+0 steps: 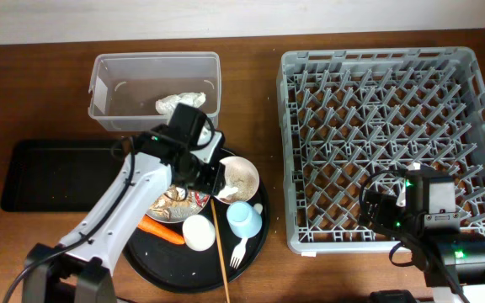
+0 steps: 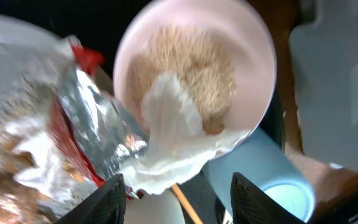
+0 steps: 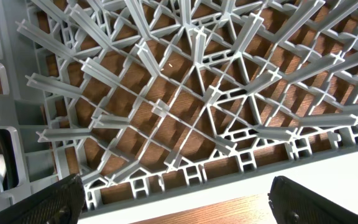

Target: Sort waste into correct bins and load items into the dishwasher rack

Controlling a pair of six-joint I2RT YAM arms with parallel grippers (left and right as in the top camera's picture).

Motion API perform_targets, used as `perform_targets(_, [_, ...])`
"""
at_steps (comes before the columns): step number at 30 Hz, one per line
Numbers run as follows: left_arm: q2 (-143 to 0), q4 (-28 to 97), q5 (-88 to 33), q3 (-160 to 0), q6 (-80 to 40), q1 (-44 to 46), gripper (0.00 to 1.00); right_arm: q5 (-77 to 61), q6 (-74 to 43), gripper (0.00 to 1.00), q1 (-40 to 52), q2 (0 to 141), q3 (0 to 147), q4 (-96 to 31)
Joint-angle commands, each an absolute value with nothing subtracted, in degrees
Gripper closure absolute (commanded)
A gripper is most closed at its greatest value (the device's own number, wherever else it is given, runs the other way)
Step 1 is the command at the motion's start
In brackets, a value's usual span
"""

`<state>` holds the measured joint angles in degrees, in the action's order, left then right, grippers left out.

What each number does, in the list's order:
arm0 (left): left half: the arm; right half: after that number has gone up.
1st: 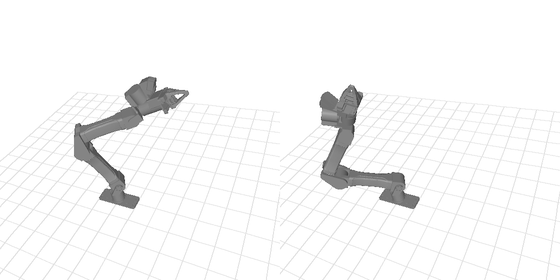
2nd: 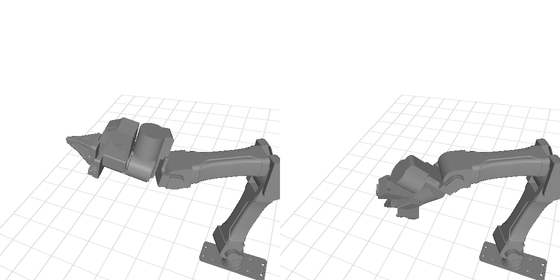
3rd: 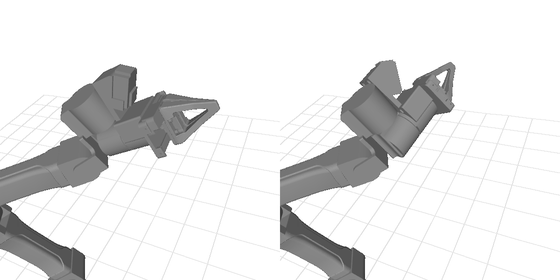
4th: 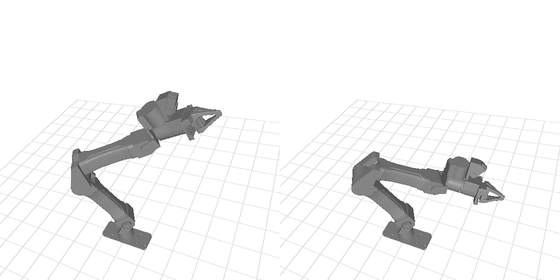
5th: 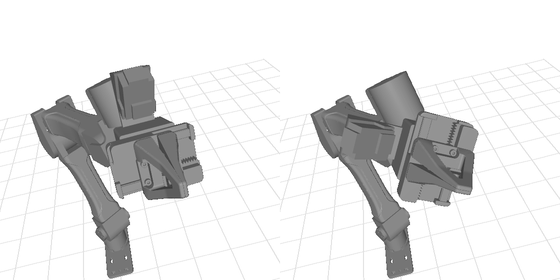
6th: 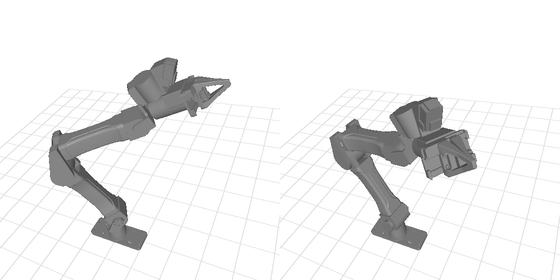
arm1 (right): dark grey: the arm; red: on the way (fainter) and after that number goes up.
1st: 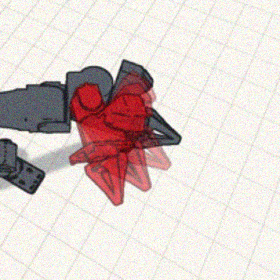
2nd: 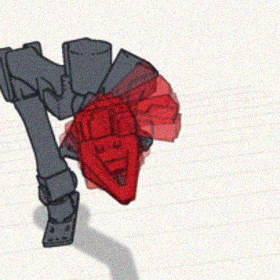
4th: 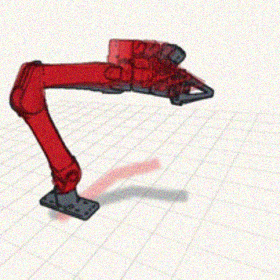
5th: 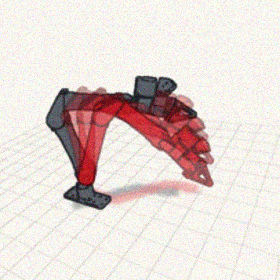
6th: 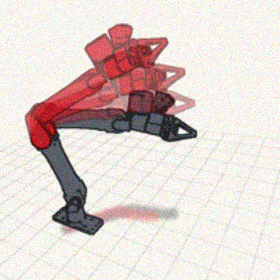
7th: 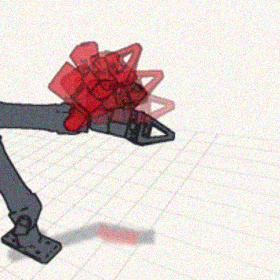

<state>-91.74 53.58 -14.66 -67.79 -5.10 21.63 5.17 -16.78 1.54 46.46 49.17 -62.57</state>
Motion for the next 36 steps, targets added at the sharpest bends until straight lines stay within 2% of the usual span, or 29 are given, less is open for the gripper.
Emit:
perform_targets(1, [-91.92, 51.9, -11.33, -64.62, -8.97, 21.69, 0.41, 6.31, -17.43, 0.02, 1.8, 46.24, 50.09, -62.43])
perform_targets(6, [-92.18, 48.38, -10.79, -60.64, -10.85, 21.71, 0.36, 6.31, -17.43, 0.02, 1.8, 46.24, 50.09, -62.43])
perform_targets(7, [-92.18, 46.87, -12.16, -60.31, -10.92, 21.78, 0.41, 6.31, -17.43, 0.02, 1.8, 46.24, 50.09, -62.43])
perform_targets(8, [-92.18, 44.49, -14.87, -60.27, -10.92, 21.78, 0.6, 6.31, -17.43, 0.02, 1.8, 46.24, 50.09, -62.43])
perform_targets(9, [-92.18, 43.38, -15.53, -60.27, -10.92, 21.76, 0.84, 6.31, -17.43, 0.02, 1.8, 46.24, 50.09, -62.43])
perform_targets(10, [-92.18, 42.94, -15.51, -60.29, -10.92, 21.76, 0.94, 6.31, -17.43, 0.02, 1.8, 46.24, 50.09, -62.46])
perform_targets(11, [-92.16, 42.85, -15.51, -60.34, -10.92, 21.76, 0.99, 6.31, -17.43, 0.01, 1.8, 46.24, 50.09, -62.43])
perform_targets(16, [-86.67, 43.11, -14.04, -68.86, -10.63, 20.93, 1.0, 6.31, -17.43, 0.02, 1.8, 46.24, 50.09, -62.43])
perform_targets(18, [-83.96, 42.11, -6.17, -76.07, -10.63, 17.65, 1.0, 6.31, -17.43, 0.02, 1.8, 46.24, 50.09, -62.41])
perform_targets(20, [-84.33, 34.02, -3.18, -77.84, -10.66, 13.47, 0.99, 6.31, -17.43, 0.02, 1.8, 46.24, 50.09, -62.41])
perform_targets(24, [-98.13, 22.33, -3.16, -77.84, -10.68, 6.85, 0.99, 6.31, -17.43, 0.02, 1.8, 46.24, 50.09, -62.43])
perform_targets(25, [-100.73, 20.91, -3.18, -77.84, -10.68, 6.42, 0.96, 6.28, -17.43, 0.02, 1.8, 46.24, 50.09, -62.43])
perform_targets(26, [-102.96, 19.33, -3.18, -77.84, -10.68, 6.13, 0.86, 6.28, -17.43, 0.01, 1.8, 46.24, 50.09, -62.43])
perform_targets(27, [-104.31, 18.17, -3.2, -77.84, -10.68, 6.11, 0.82, 6.28, -17.43, 0.02, 1.8, 46.24, 50.09, -62.43])
perform_targets(28, [-104.68, 18.06, -3.55, -77.84, -10.68, 6.11, 0.58, 6.28, -17.43, 0.02, 1.8, 46.24, 50.09, -62.43])
perform_targets(30, [-102.56, 23.11, -9.65, -78.54, -10.68, 6.11, 0.31, 6.31, -17.43, 0.02, 1.8, 46.24, 50.09, -62.41])
perform_targets(31, [-100.53, 29.56, -13.3, -78.54, -10.68, 6.11, 0.22, 6.31, -17.43, 0.02, 1.8, 46.24, 50.09, -62.41])
perform_targets(34, [-97.12, 49.19, -15.66, -78.54, -10.63, 7.88, 0.2, 6.28, -17.43, 0.02, 1.8, 46.24, 50.09, -62.39])
perform_targets(36, [-97.12, 56.14, -15.27, -77.71, -9.56, 11.68, 0.22, 6.28, -17.43, 0.02, 1.8, 46.24, 50.09, -62.41])
